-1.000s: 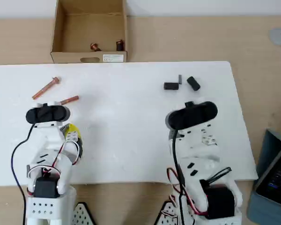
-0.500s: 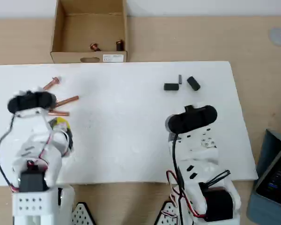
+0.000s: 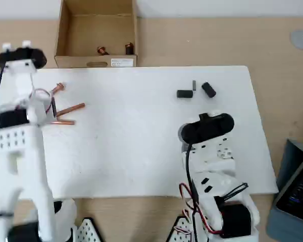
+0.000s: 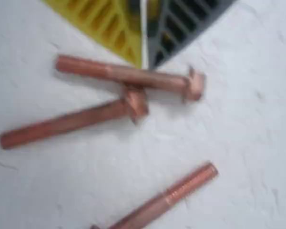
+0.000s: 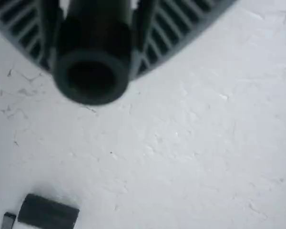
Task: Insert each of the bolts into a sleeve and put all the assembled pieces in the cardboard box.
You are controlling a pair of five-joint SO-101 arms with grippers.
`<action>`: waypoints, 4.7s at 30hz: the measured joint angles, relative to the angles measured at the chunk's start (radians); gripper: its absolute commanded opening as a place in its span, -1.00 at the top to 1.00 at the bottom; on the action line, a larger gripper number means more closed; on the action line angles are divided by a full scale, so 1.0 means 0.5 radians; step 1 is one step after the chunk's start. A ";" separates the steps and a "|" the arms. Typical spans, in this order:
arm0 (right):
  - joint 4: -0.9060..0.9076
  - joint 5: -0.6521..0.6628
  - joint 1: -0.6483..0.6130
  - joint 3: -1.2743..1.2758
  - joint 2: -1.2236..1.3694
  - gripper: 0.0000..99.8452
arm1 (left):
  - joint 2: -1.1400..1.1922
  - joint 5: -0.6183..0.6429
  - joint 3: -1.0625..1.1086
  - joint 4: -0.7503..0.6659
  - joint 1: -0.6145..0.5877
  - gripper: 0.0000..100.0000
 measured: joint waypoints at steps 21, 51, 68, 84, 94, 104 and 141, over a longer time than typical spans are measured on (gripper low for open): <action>0.000 0.000 0.000 0.028 0.000 0.98 | 1.967 -0.795 -2.225 0.967 0.000 0.88; 0.000 0.000 0.000 0.028 0.000 0.98 | 2.900 -1.274 -3.106 1.065 -0.003 0.87; 0.000 0.000 0.000 0.028 0.000 0.98 | 3.032 -1.277 -3.164 1.025 -0.006 1.00; 0.000 0.003 0.000 0.028 0.000 0.98 | 3.063 -1.181 -3.462 1.332 0.040 0.99; 0.000 0.003 0.000 0.028 0.000 0.98 | 2.789 -0.562 -3.679 1.409 0.089 1.00; 0.000 0.003 0.000 0.031 0.000 0.98 | 2.059 -0.374 -3.287 1.418 0.193 1.00; -0.080 0.046 -0.586 0.074 0.000 0.98 | -1.458 -0.031 0.632 0.454 0.718 1.00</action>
